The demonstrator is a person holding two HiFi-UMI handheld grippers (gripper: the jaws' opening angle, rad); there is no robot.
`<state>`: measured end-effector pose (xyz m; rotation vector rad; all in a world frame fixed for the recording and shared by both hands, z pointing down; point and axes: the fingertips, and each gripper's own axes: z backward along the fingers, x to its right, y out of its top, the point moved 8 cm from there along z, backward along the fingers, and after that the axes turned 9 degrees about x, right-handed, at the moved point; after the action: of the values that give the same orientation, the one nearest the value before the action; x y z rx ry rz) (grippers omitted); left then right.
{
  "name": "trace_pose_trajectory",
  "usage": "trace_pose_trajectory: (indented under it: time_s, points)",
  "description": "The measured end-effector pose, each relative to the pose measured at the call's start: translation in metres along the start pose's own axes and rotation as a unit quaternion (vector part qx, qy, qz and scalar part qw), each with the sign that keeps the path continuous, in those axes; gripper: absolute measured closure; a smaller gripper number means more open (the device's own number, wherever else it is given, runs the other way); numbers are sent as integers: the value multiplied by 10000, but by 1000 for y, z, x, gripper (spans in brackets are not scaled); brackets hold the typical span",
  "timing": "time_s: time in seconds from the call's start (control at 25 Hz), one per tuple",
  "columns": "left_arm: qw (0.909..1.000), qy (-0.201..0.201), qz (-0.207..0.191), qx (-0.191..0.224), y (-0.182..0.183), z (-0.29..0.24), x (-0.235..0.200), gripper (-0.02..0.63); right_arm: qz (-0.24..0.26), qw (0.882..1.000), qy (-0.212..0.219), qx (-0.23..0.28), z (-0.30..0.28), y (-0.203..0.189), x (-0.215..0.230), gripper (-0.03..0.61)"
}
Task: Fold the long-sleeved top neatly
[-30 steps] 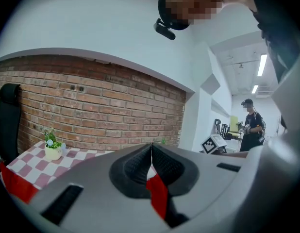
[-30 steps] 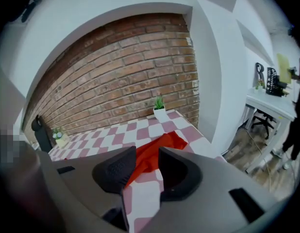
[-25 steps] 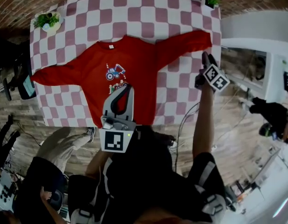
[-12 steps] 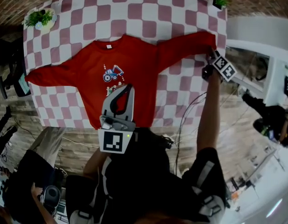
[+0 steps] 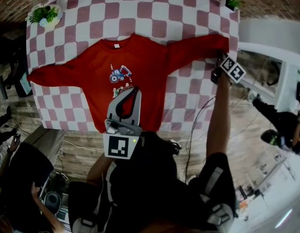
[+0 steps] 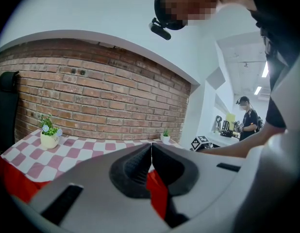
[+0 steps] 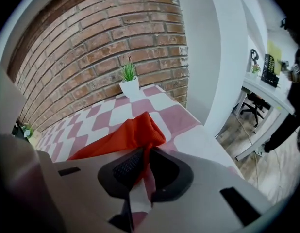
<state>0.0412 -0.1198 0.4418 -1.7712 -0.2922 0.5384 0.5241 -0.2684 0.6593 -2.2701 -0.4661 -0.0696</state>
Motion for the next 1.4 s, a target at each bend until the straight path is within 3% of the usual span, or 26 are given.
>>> trace_pose_trajectory:
  time_s: [0.4, 0.64, 1.08, 1.4]
  points:
    - [9997, 126, -19, 223, 14, 31, 4, 606, 406, 9982, 36, 447, 38, 15, -15, 541]
    - [9989, 228, -85, 397, 27, 56, 11, 606, 977, 9914, 221, 840, 75, 32, -41, 543]
    - [9962, 454, -144, 733, 46, 128, 36, 606, 1890, 9664, 770, 1564, 167, 55, -100, 545]
    - [9913, 862, -206, 978, 44, 206, 56, 606, 2419, 9351, 1606, 2033, 238, 51, -165, 545]
